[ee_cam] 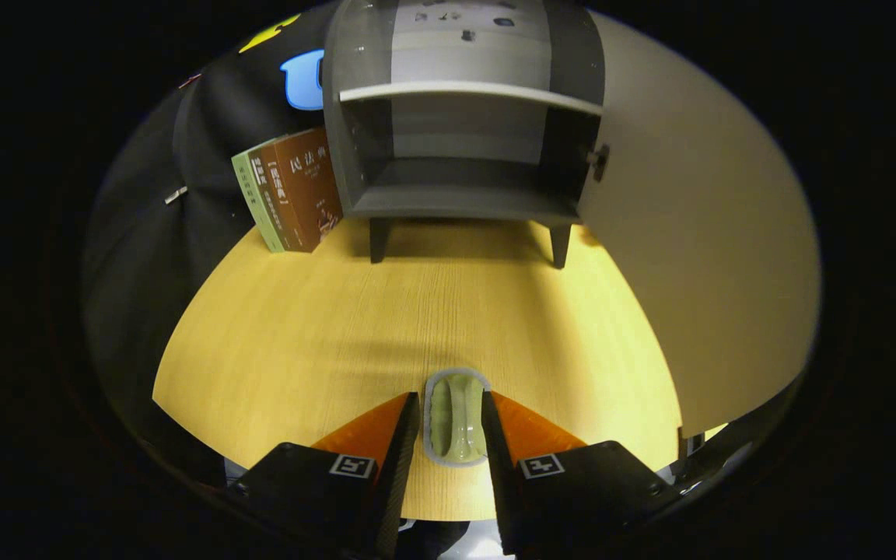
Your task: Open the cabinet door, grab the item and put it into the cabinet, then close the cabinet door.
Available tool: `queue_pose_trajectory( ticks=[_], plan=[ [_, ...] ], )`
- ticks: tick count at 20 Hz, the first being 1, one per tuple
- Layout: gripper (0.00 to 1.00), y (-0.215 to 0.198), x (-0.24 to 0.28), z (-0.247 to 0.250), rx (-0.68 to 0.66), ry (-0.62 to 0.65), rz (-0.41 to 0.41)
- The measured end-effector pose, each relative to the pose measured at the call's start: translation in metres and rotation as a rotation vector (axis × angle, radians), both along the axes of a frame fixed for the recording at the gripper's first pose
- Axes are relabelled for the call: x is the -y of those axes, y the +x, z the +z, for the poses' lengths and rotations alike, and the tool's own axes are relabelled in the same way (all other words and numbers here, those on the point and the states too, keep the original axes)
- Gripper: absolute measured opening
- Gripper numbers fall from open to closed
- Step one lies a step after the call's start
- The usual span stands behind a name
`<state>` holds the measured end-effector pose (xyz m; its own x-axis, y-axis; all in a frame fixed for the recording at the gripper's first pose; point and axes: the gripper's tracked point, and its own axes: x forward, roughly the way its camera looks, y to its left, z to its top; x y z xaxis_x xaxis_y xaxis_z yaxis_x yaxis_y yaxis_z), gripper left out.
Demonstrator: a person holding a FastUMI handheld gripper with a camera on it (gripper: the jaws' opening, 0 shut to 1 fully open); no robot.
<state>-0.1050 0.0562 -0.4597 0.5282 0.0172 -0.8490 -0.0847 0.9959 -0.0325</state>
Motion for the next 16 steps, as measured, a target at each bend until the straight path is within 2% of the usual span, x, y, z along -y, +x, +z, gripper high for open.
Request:
queue_pose_trajectory(
  ticks=[3, 10, 14, 15, 16],
  plan=[
    [0.53, 0.001, 0.004, -0.030, -0.060, -0.019, 0.027],
    [0.53, -0.006, 0.013, -0.073, -0.159, -0.033, 0.016],
    [0.37, -0.003, 0.015, -0.082, -0.158, -0.061, 0.001],
    [0.41, 0.000, 0.015, -0.084, -0.145, -0.071, 0.006],
    [0.32, 0.002, 0.016, -0.090, -0.151, -0.082, 0.009]
  ],
)
